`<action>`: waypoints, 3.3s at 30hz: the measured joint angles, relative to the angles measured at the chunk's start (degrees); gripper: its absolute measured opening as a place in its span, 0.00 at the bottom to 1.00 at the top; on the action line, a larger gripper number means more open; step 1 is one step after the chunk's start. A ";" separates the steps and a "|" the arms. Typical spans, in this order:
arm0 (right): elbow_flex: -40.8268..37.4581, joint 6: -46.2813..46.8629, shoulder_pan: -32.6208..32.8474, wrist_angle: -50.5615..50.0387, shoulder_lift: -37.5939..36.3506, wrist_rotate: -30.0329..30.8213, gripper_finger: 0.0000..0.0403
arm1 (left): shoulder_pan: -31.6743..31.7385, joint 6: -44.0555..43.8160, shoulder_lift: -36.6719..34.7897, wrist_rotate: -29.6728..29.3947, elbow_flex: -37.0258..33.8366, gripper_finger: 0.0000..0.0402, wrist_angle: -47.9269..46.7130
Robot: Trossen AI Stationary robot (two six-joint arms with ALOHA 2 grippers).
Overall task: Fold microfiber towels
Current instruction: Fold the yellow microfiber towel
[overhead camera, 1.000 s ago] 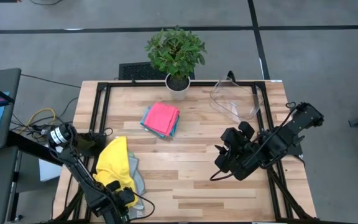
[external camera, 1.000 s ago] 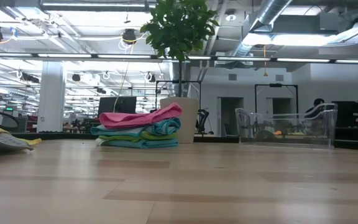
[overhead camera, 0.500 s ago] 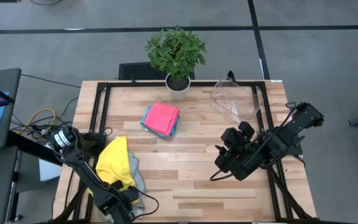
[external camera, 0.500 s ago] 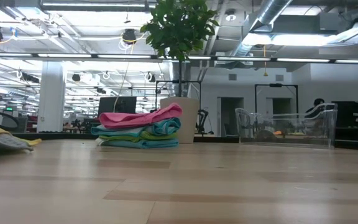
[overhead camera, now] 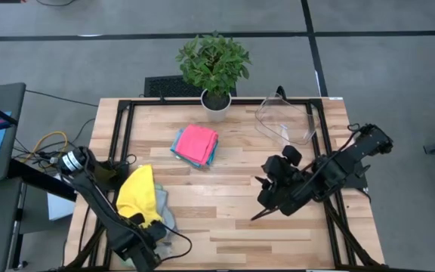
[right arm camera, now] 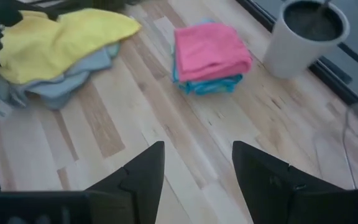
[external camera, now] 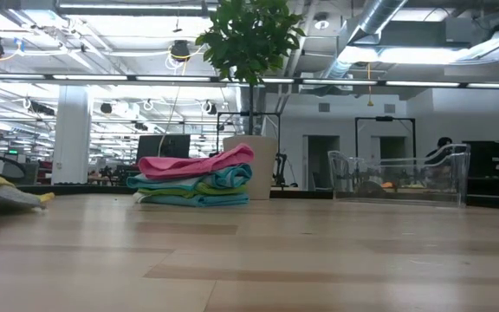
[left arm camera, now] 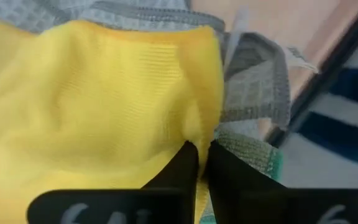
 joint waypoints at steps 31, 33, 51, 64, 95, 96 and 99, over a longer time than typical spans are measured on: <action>-37.84 -20.28 -12.71 72.09 0.13 -26.67 0.53 | 2.08 -4.84 -4.25 -11.71 2.15 0.20 -0.59; -37.83 -20.50 -12.70 72.19 0.13 -26.67 0.53 | 2.39 -4.14 -4.25 -12.11 2.15 0.22 -0.32; -37.80 -21.71 -12.55 68.51 0.13 -27.14 0.53 | 3.96 0.53 -1.90 -11.81 -0.34 0.33 10.75; -37.78 -21.69 -12.15 67.37 0.13 -27.28 0.53 | 4.67 -0.40 5.50 -8.22 -0.30 0.47 13.14; -37.71 -20.92 -11.45 65.58 0.13 -27.23 0.53 | 7.44 -0.42 8.36 -0.28 -0.11 0.02 11.79; -37.71 -21.06 -11.43 65.62 0.13 -27.23 0.53 | 7.58 -0.66 8.03 0.74 0.13 0.02 11.53; -37.71 -22.72 -11.91 66.46 0.13 -27.34 0.53 | 7.82 -0.77 6.95 2.28 1.83 0.01 10.97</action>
